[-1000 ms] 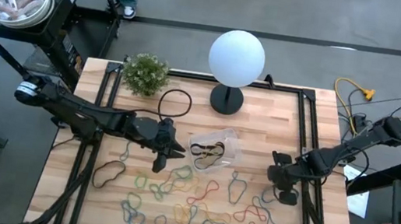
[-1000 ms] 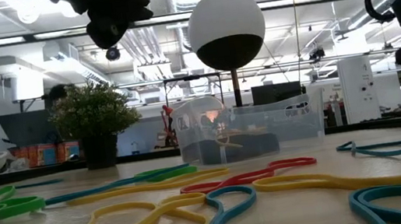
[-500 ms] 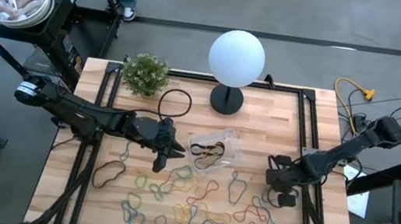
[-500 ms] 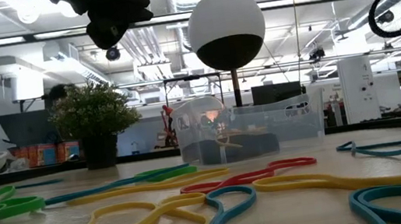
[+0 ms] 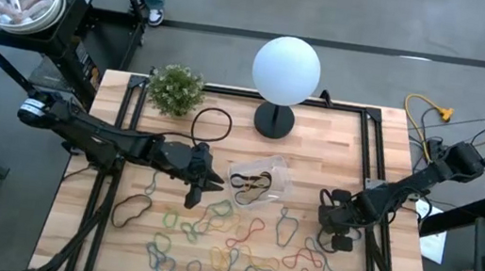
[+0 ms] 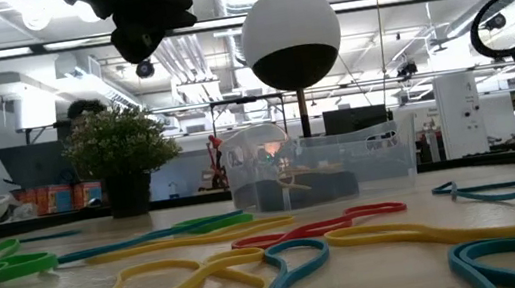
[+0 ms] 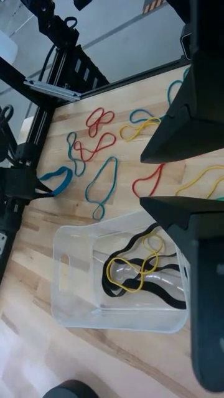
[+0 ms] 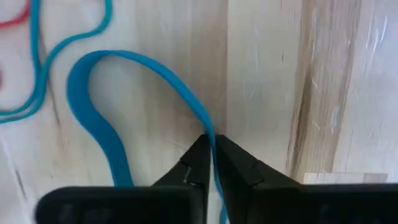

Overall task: Pick and place rubber bands into bin
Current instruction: Put the blue rubber band into the transparent bin

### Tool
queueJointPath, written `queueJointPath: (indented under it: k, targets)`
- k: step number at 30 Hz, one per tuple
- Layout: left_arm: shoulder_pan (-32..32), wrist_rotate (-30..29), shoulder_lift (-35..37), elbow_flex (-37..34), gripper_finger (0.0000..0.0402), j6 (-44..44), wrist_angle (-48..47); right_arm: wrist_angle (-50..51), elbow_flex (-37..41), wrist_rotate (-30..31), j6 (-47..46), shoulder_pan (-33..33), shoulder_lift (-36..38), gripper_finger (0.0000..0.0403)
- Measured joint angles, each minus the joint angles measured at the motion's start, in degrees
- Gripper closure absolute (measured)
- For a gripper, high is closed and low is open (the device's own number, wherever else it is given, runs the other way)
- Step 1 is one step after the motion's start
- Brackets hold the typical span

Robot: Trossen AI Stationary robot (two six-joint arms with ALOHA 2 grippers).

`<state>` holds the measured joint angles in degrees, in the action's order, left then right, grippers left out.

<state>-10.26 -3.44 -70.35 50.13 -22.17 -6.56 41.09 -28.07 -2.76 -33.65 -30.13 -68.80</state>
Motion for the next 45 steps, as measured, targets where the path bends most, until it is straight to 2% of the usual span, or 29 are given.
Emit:
queueJointPath:
  k: [12, 23, 28, 39, 45]
  targets:
    - [0.0, 0.0, 0.0, 0.0, 0.0322, 0.0, 0.0, -1.5, -7.8, 1.7, 1.5, 0.0, 5.7, 0.0394]
    - [0.0, 0.0, 0.0, -0.6, 0.0322, 0.1, 0.0, -1.8, -17.1, 9.5, 4.3, 0.0, 8.8, 0.0394]
    - [0.0, 0.0, 0.0, -0.9, 0.0322, 0.1, 0.0, -2.8, -21.4, 14.3, 7.7, 0.0, 8.8, 0.0394]
    - [0.0, 0.0, 0.0, -0.9, 0.0322, 0.1, 0.0, -3.0, -31.4, 31.2, 18.4, 0.2, 8.7, 0.0394]
    - [0.0, 0.0, 0.0, -0.9, 0.0322, 0.1, 0.0, -3.4, -35.1, 37.4, 23.8, 0.5, 8.8, 0.0394]
